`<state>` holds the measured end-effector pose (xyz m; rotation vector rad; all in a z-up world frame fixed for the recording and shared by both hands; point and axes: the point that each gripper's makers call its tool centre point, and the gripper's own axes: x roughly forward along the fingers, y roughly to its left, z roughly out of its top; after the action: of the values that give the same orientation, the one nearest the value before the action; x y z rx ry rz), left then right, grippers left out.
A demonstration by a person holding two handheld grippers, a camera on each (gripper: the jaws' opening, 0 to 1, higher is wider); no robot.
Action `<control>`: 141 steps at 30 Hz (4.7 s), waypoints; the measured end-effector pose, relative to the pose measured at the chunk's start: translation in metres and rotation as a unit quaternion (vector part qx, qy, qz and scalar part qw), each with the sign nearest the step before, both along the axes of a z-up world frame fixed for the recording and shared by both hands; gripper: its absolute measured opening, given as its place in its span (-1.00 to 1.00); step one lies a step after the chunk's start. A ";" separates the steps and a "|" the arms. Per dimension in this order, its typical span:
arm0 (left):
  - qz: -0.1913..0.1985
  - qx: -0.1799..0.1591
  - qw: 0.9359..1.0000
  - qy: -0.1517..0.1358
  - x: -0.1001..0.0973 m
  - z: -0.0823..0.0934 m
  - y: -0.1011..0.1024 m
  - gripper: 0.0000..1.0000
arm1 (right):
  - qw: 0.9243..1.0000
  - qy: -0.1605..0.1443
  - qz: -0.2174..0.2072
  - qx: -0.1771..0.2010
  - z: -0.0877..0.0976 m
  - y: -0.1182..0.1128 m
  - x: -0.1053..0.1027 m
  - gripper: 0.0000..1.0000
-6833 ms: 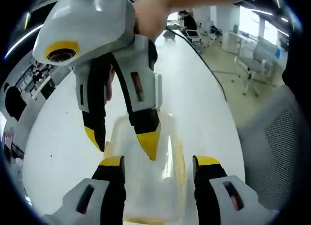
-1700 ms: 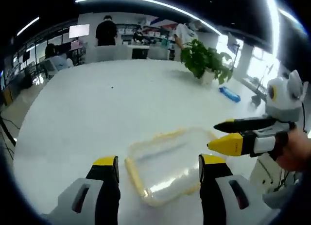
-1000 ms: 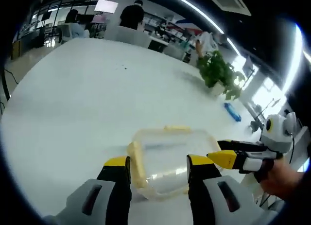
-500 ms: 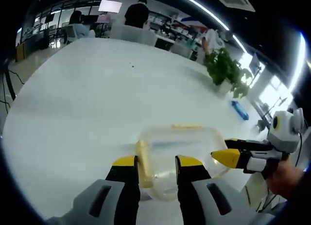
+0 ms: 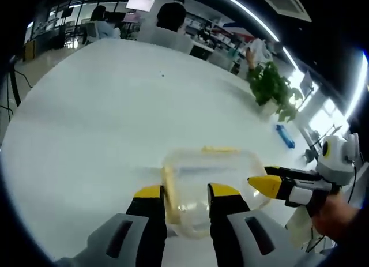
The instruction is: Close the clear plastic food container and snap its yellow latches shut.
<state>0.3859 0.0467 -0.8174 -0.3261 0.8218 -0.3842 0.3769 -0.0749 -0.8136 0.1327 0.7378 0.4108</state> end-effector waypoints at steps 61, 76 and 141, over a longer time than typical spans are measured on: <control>0.030 0.063 0.995 -0.074 0.103 0.007 0.085 -0.45 | 0.998 -0.010 0.020 0.067 -0.009 0.087 0.094 -0.09; 0.046 -0.034 0.991 -0.125 0.115 0.017 0.077 0.98 | 0.995 -0.015 -0.008 0.103 -0.015 0.092 0.101 1.00; -0.101 0.109 0.978 -0.144 -0.136 0.093 0.208 0.98 | 0.994 -0.084 0.064 0.022 0.087 0.022 -0.160 1.00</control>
<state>0.2504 0.2547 -0.7243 0.0191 0.6060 -0.5127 0.2170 -0.0533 -0.7269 0.0906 0.5729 0.5544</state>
